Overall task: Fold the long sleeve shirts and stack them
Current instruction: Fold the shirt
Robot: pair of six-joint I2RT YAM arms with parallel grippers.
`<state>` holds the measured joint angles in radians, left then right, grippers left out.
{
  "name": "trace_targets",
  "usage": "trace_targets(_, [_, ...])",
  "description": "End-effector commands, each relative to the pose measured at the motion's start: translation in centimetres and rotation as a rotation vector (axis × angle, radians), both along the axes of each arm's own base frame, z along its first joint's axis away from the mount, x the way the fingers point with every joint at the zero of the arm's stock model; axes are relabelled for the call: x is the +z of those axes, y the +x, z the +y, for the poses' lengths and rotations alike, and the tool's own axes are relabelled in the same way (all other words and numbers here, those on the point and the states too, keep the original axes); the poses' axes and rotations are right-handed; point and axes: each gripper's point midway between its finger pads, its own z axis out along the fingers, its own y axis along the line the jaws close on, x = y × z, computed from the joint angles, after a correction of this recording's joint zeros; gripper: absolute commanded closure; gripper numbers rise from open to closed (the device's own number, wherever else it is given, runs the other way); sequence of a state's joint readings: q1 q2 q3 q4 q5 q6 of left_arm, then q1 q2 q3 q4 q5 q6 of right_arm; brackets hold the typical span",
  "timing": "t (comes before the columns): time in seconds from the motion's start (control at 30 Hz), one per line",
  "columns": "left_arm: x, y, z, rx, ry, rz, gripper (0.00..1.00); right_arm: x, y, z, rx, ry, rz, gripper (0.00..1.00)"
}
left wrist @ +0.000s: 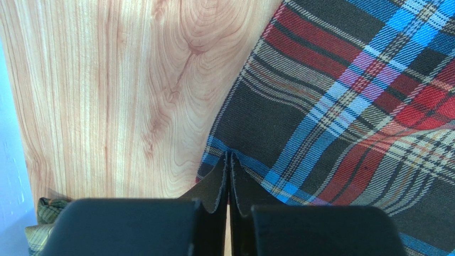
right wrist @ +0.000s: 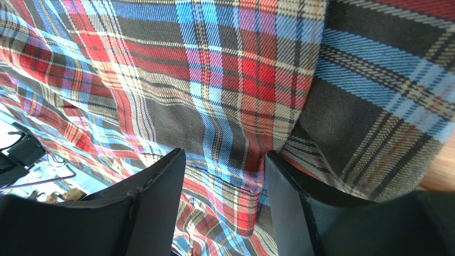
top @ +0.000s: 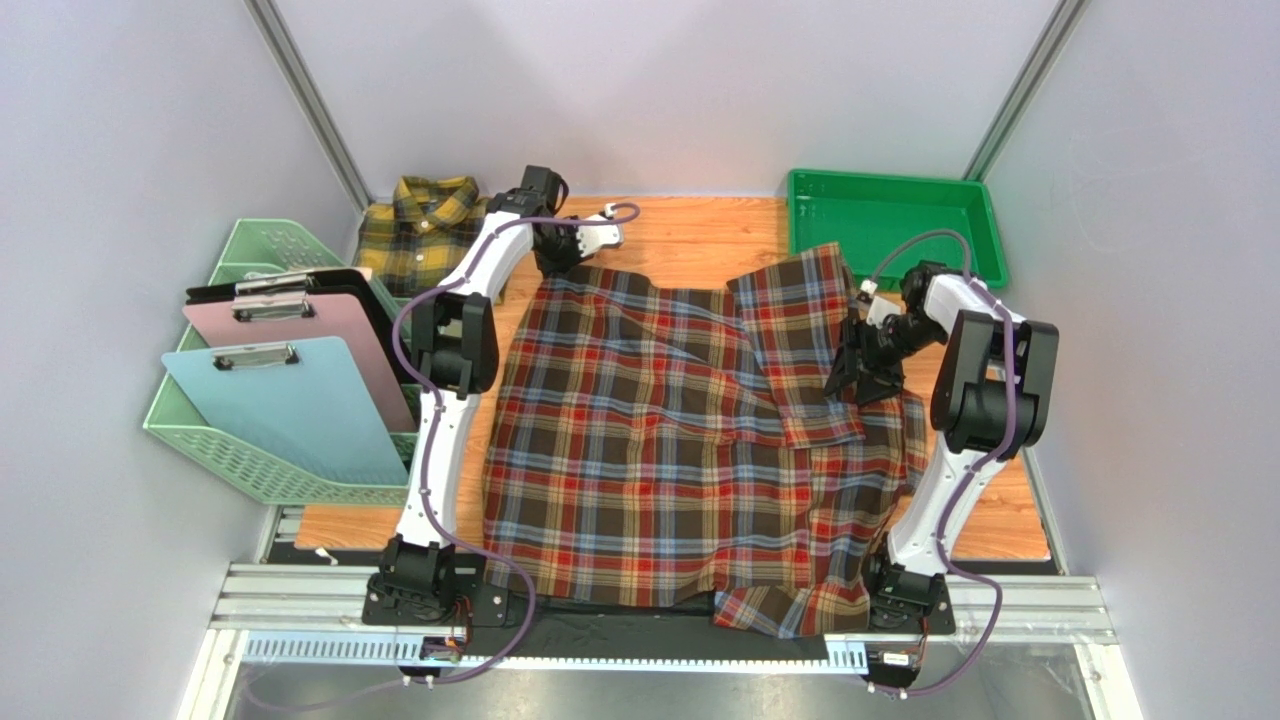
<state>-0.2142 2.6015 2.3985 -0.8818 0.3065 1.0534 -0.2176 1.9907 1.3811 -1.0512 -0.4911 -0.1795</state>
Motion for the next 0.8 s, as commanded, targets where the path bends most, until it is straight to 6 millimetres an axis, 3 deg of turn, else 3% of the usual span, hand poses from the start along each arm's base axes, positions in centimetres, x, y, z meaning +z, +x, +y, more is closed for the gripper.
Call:
trace_targets(0.0, [-1.8, -1.4, 0.9, 0.015, 0.048, 0.063, 1.0, 0.4, 1.1, 0.5, -0.017, 0.048, -0.028, 0.4])
trace_targets(0.13, [-1.7, -1.0, 0.7, 0.019, 0.046, 0.049, 1.0, -0.1, 1.4, 0.6, -0.026, 0.049, -0.022, 0.43])
trace_targets(0.23, [-1.5, -1.0, 0.5, 0.025, 0.037, 0.048, 1.0, 0.1, 1.2, 0.5, -0.025, 0.044, -0.018, 0.51])
trace_targets(0.33, [-1.7, -1.1, 0.6, 0.041, 0.028, 0.056, 1.0, 0.7, 1.3, 0.1, -0.015, 0.025, -0.048, 0.76])
trace_targets(0.37, [-1.7, -1.0, 0.5, 0.045, 0.022, 0.056, 1.0, 1.3, 1.5, 0.1, -0.015, 0.019, -0.069, 0.9])
trace_targets(0.4, [-1.4, -1.0, 0.3, 0.045, 0.015, 0.052, 1.0, 1.8, 1.6, 0.1, -0.013, 0.022, -0.084, 0.98])
trace_targets(0.6, [0.8, -0.4, -0.1, 0.07, -0.048, 0.015, 1.0, 5.3, 1.0, -0.1, -0.021, 0.034, -0.163, 1.0])
trace_targets(0.7, [1.1, -0.4, 0.0, 0.066, -0.052, 0.009, 1.0, 4.5, -0.6, -0.4, -0.021, 0.018, -0.118, 0.94])
trace_targets(0.77, [1.2, -0.4, -0.2, 0.066, -0.055, 0.008, 1.0, 3.8, -1.6, -0.5, -0.018, 0.022, -0.087, 1.0])
